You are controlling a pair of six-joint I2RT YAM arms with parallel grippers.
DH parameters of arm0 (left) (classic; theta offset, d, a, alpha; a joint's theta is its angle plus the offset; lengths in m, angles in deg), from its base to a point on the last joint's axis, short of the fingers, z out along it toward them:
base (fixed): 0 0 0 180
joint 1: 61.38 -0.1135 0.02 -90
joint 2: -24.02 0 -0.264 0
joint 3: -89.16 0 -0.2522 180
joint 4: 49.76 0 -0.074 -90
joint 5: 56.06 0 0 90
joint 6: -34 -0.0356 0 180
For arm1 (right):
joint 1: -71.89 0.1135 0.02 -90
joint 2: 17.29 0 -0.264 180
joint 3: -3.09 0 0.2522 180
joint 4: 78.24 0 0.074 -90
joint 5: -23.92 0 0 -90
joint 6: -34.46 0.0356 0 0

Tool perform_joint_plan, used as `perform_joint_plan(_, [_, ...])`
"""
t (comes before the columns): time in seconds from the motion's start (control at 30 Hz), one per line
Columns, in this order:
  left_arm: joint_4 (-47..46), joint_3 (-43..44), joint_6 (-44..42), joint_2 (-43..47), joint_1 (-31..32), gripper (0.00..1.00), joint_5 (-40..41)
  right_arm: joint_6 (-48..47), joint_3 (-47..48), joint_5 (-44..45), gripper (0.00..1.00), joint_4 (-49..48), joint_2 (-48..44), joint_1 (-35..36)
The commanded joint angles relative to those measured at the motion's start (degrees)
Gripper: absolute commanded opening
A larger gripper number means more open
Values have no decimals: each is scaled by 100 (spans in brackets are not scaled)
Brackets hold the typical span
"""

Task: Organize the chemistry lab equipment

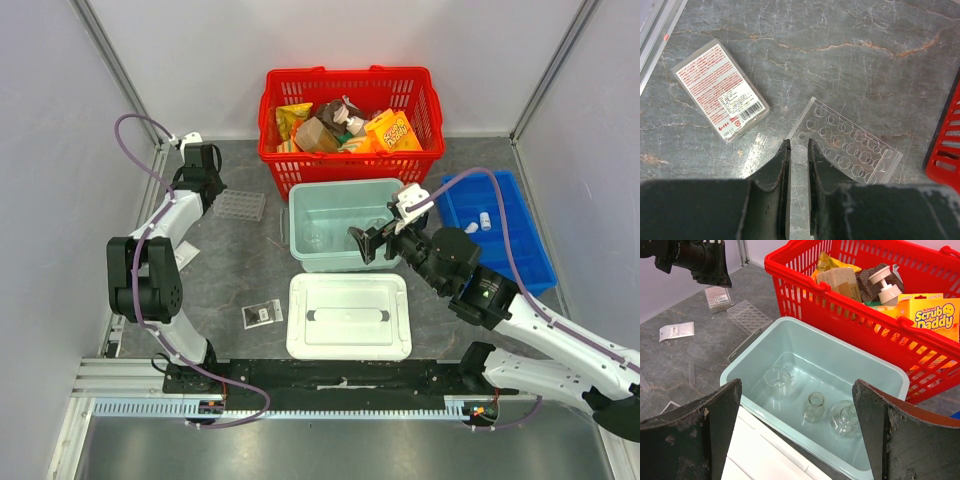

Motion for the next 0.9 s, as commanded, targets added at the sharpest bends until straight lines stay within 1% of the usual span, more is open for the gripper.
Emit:
perform_joint_plan(0.0, [-148, -8, 51, 2, -44, 10, 132, -111, 100, 152, 98, -161, 8, 10])
perform_joint_plan(0.2, [72, 71, 112, -121, -44, 10, 131, -102, 109, 169, 98, -170, 96, 10])
perform_joint_plan(0.63, [20, 54, 191, -270, -44, 10, -97, -146, 83, 283, 98, -170, 122, 10])
perform_joint_plan(0.87, [134, 80, 191, -288, -44, 10, -80, -137, 100, 275, 98, -170, 167, 10])
